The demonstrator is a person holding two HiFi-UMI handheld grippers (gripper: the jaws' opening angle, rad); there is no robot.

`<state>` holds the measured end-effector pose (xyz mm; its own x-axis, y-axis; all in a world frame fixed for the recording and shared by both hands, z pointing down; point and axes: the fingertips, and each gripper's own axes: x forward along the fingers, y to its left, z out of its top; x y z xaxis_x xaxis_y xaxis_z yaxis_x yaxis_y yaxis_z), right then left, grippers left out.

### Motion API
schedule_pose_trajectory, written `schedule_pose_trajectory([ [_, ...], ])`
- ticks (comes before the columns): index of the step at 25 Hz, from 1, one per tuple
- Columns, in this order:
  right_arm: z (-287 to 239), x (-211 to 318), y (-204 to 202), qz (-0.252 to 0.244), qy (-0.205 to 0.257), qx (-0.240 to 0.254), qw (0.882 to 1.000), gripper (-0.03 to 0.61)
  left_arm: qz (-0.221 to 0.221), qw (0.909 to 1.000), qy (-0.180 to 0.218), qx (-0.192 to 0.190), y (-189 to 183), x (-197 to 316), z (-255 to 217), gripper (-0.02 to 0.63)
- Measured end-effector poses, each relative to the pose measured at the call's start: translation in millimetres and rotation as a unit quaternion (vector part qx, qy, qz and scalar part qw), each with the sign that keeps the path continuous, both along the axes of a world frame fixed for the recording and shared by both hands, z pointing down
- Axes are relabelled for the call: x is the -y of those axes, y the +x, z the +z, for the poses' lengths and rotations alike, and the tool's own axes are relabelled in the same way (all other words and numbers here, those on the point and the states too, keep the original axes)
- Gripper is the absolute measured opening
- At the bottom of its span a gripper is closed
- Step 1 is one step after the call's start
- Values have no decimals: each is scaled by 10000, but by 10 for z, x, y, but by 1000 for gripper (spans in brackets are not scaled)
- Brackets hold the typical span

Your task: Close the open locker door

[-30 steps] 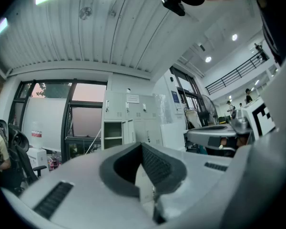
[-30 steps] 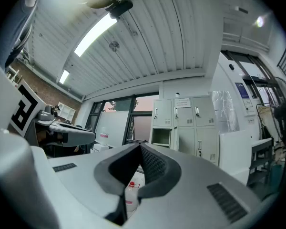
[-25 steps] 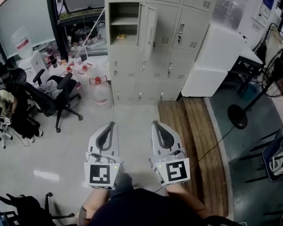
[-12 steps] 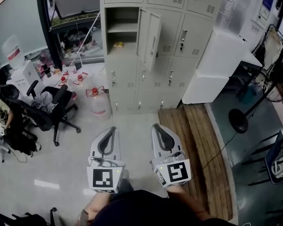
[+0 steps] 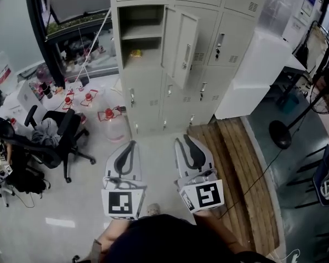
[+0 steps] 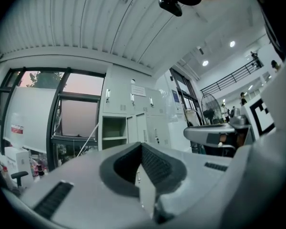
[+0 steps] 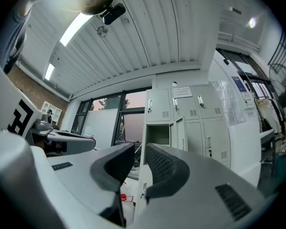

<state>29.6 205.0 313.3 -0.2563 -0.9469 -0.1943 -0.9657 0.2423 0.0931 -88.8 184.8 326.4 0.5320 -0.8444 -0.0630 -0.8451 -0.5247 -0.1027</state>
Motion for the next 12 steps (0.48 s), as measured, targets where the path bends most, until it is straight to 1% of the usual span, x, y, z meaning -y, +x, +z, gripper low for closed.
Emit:
schedule_pose_trajectory([
  [2, 6, 134, -29, 116, -15, 2, 9999, 81, 61, 10000, 38, -13, -48, 158, 7, -11],
  [4, 24, 241, -42, 191, -71, 20, 9998, 81, 86, 9999, -11, -62, -84, 282, 35, -11],
  [7, 72, 356, -72, 253, -151, -38, 9996, 81, 125, 9997, -117, -166, -120, 415, 105, -11],
  [12, 100, 575, -110, 316, -264, -103, 9991, 81, 196, 9995, -160, -207, -154, 627, 127, -11],
])
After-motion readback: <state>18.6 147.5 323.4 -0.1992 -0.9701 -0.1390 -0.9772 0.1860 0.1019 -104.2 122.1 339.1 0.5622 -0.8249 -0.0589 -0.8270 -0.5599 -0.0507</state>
